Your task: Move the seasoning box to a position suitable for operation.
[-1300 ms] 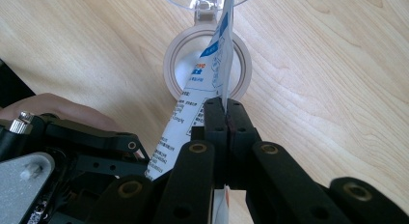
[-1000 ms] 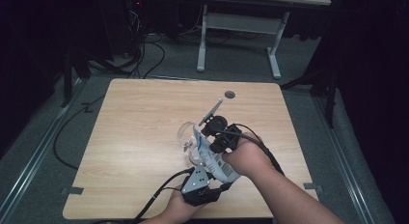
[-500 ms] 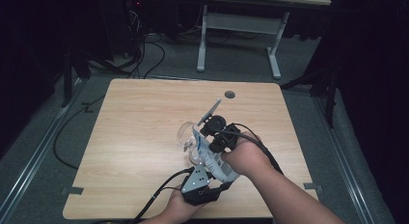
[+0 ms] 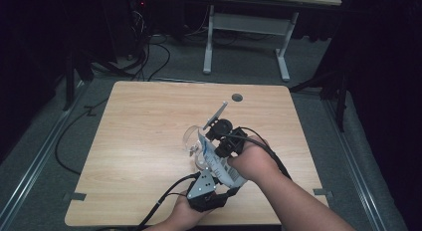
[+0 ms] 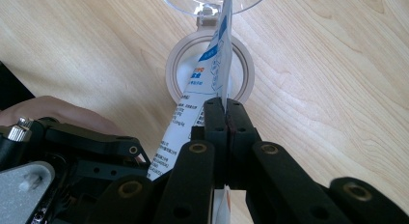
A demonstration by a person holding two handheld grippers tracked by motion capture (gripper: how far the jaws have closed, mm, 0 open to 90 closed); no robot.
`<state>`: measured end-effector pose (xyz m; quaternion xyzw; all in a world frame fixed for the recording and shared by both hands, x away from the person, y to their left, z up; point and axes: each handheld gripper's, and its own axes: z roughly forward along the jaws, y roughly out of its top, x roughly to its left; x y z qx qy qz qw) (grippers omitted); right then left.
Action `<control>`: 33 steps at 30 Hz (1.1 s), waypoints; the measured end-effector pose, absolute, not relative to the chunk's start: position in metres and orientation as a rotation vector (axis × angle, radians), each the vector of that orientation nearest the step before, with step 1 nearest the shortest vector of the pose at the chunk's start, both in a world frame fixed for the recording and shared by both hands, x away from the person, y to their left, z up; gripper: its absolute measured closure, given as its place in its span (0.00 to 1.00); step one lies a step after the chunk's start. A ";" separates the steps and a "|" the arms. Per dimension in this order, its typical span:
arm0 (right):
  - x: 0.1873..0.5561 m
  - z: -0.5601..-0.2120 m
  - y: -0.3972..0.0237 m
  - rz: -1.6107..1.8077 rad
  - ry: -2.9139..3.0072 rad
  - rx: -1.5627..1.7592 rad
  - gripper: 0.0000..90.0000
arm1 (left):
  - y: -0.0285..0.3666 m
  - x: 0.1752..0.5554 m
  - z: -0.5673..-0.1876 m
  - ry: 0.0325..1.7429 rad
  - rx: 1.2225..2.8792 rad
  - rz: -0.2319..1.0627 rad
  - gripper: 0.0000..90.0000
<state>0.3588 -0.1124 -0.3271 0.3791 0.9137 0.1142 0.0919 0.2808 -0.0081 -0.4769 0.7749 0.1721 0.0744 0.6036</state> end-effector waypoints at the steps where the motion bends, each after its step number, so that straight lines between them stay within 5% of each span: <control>1: 0.359 -0.327 -0.113 0.338 2.717 1.125 1.00 | -0.008 0.281 -0.477 0.398 1.793 0.172 0.68; 33: 0.359 -0.327 -0.113 0.338 2.715 1.128 1.00 | -0.009 0.280 -0.476 0.400 1.790 0.150 0.65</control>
